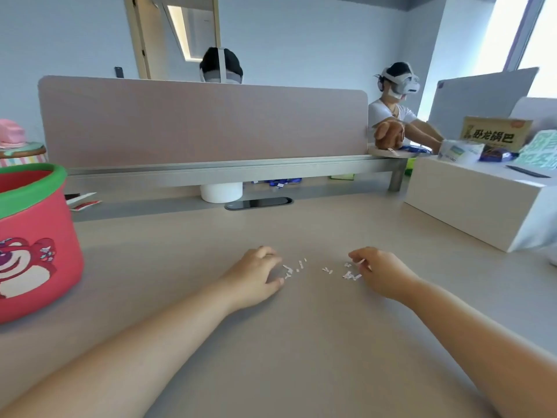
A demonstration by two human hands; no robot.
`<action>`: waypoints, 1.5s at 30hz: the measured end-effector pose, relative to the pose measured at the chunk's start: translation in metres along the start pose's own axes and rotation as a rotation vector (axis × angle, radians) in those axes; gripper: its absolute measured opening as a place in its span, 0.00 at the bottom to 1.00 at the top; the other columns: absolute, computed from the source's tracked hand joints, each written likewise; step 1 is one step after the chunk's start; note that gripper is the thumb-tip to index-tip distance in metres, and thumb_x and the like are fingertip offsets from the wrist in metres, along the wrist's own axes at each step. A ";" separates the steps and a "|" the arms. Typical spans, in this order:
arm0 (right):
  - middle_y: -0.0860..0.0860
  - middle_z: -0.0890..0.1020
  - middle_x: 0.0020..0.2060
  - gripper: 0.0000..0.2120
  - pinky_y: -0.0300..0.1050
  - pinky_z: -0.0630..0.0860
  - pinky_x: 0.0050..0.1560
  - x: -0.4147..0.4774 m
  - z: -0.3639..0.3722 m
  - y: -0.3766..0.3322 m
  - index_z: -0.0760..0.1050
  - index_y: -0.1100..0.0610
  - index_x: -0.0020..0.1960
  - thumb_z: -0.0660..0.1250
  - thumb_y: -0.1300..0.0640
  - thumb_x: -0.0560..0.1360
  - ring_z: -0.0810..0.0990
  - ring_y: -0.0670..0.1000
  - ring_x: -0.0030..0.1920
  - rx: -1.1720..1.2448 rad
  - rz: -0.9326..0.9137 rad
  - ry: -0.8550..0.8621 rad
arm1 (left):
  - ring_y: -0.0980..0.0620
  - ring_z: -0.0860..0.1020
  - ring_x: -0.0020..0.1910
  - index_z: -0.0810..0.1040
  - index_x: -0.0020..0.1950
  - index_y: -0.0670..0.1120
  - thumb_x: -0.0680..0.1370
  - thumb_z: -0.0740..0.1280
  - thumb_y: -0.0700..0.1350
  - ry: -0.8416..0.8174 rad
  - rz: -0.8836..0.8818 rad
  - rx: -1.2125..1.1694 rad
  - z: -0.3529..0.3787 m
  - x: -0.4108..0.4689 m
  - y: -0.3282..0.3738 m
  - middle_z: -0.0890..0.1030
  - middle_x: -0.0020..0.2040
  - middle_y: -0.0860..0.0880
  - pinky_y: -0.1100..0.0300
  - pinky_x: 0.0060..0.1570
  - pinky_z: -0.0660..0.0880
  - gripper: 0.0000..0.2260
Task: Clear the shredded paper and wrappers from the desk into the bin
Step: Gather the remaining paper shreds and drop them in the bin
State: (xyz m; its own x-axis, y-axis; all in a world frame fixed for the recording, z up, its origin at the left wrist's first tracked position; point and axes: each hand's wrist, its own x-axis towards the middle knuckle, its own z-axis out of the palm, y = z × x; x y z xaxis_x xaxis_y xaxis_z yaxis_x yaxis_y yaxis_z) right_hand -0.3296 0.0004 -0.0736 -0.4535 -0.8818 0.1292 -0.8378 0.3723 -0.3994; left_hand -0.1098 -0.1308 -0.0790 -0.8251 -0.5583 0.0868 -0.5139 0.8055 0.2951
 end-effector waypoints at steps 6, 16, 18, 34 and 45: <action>0.53 0.81 0.53 0.15 0.33 0.71 0.49 0.004 0.014 -0.015 0.80 0.57 0.52 0.58 0.67 0.73 0.78 0.51 0.49 0.043 -0.087 -0.018 | 0.53 0.51 0.76 0.55 0.74 0.45 0.82 0.50 0.42 -0.153 0.119 -0.050 0.011 0.027 0.016 0.53 0.77 0.49 0.69 0.68 0.45 0.20; 0.50 0.79 0.58 0.19 0.26 0.64 0.53 0.010 0.014 -0.009 0.79 0.56 0.55 0.57 0.69 0.72 0.76 0.47 0.57 0.005 -0.287 -0.058 | 0.55 0.58 0.74 0.64 0.72 0.47 0.78 0.51 0.35 -0.123 0.254 -0.047 0.012 0.052 0.025 0.61 0.75 0.52 0.70 0.67 0.51 0.22; 0.51 0.83 0.49 0.16 0.23 0.68 0.46 0.004 0.010 -0.010 0.82 0.56 0.49 0.60 0.69 0.71 0.78 0.41 0.46 0.160 -0.269 -0.063 | 0.55 0.67 0.69 0.72 0.67 0.49 0.77 0.53 0.35 -0.078 0.280 -0.063 0.005 0.043 0.021 0.70 0.70 0.53 0.68 0.64 0.59 0.21; 0.48 0.81 0.40 0.12 0.25 0.71 0.41 0.006 0.001 -0.016 0.80 0.55 0.50 0.67 0.67 0.70 0.77 0.43 0.37 0.367 -0.163 -0.115 | 0.62 0.76 0.42 0.78 0.57 0.49 0.73 0.70 0.48 -0.031 0.107 -0.335 -0.002 0.030 0.008 0.73 0.47 0.56 0.68 0.46 0.71 0.13; 0.48 0.73 0.53 0.28 0.42 0.65 0.45 0.021 0.001 -0.022 0.65 0.50 0.59 0.65 0.35 0.68 0.69 0.48 0.46 -0.256 -0.319 -0.268 | 0.49 0.75 0.53 0.67 0.57 0.48 0.71 0.62 0.66 -0.122 0.079 0.119 -0.002 0.044 0.010 0.73 0.56 0.51 0.55 0.51 0.72 0.25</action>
State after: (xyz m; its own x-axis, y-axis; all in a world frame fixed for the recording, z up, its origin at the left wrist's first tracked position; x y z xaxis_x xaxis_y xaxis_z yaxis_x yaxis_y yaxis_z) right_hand -0.3205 -0.0261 -0.0633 -0.0964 -0.9944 -0.0426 -0.9853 0.1014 -0.1376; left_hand -0.1509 -0.1476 -0.0700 -0.8825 -0.4701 -0.0129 -0.4647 0.8677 0.1766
